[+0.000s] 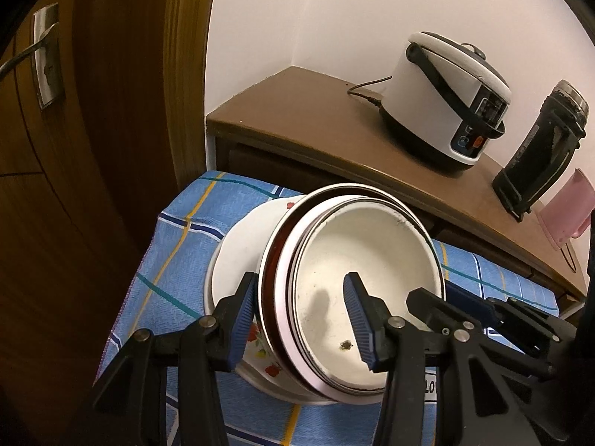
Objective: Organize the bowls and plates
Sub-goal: 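Lower the bowl stack onto the red-rose plate with the left tool, then open the left tool and release the bowl stack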
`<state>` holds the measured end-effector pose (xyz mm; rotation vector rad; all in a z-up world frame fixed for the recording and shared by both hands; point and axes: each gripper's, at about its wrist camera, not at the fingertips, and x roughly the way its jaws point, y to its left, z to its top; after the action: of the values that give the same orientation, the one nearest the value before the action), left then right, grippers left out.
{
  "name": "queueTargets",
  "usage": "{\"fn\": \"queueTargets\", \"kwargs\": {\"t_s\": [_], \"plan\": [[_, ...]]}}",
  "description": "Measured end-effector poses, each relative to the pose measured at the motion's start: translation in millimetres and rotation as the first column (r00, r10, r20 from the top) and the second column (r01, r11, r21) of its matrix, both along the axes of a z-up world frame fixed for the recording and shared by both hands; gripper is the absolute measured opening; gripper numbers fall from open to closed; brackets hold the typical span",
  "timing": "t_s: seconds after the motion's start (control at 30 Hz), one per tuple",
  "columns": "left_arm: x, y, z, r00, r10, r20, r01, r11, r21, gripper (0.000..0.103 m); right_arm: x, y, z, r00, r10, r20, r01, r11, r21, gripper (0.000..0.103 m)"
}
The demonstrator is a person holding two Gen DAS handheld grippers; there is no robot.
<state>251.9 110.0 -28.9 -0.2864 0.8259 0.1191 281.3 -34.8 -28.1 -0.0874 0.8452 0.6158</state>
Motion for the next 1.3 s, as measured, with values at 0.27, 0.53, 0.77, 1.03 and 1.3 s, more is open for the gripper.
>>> {"fn": "queueTargets", "kwargs": {"t_s": [0.27, 0.53, 0.77, 1.03, 1.3], "plan": [[2, 1, 0, 1.000, 0.003, -0.014, -0.003, 1.000, -0.002, 0.050, 2, 3, -1, 1.000, 0.010, -0.012, -0.010, 1.000, -0.015, 0.026], [12, 6, -9, 0.997, -0.018, -0.071, 0.015, 0.999, -0.042, 0.050, 13, 5, -4, 0.998, 0.007, -0.056, -0.009, 1.000, -0.024, 0.026], [19, 10, -13, 0.995, -0.027, -0.096, 0.022, 0.998, -0.059, 0.050, 21, 12, -4, 0.998, 0.011, -0.065, -0.014, 0.999, -0.036, 0.026], [18, 6, -19, 0.997, -0.021, -0.074, 0.020, 1.000, -0.011, 0.050, 17, 18, -5, 0.999, 0.022, -0.037, -0.023, 0.999, -0.034, 0.033], [1, -1, -9, 1.000, 0.014, -0.018, -0.012, 0.993, 0.114, 0.064, -3, -9, 3, 0.998, -0.031, 0.061, 0.031, 1.000, 0.000, 0.060]]}}
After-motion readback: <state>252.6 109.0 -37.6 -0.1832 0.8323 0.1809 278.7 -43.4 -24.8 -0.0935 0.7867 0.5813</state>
